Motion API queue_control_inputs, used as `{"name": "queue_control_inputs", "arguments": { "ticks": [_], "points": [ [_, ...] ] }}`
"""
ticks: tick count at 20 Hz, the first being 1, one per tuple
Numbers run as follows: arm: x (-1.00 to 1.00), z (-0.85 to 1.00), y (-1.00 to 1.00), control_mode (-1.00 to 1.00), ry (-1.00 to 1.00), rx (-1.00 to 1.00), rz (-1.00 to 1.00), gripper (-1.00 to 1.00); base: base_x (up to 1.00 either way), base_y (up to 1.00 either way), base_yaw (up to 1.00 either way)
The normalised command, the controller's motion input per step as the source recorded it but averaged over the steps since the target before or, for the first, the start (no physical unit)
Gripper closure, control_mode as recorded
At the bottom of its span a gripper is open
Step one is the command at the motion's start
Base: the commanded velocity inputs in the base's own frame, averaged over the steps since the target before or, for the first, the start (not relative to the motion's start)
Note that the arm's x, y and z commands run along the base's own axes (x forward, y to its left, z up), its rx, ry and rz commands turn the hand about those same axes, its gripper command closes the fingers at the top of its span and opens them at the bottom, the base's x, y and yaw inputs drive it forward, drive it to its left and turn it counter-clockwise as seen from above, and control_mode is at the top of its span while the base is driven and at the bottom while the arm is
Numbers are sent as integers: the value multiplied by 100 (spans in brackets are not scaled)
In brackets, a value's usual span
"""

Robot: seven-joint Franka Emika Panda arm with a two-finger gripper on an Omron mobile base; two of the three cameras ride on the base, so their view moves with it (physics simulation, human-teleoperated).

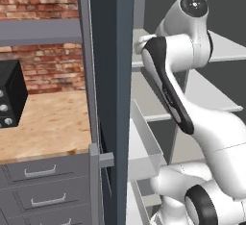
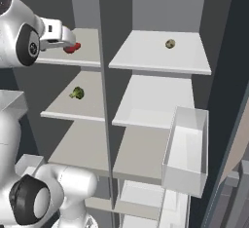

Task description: Pick up the frozen steak from the freezer, place it on any shelf in the fridge, and close the fridge and freezer doors when done.

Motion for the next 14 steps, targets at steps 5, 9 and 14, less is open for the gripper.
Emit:
{"name": "queue_control_inputs", "arguments": {
  "ticks": [5, 9, 14],
  "points": [
    [43, -47, 13, -100, 0, 2, 0, -100, 0, 0, 0],
    [61, -25, 6, -100, 0, 4, 0, -100, 0, 0, 0],
    [68, -15, 5, -100, 1, 4, 0, -100, 0, 0, 0]
  ]
}}
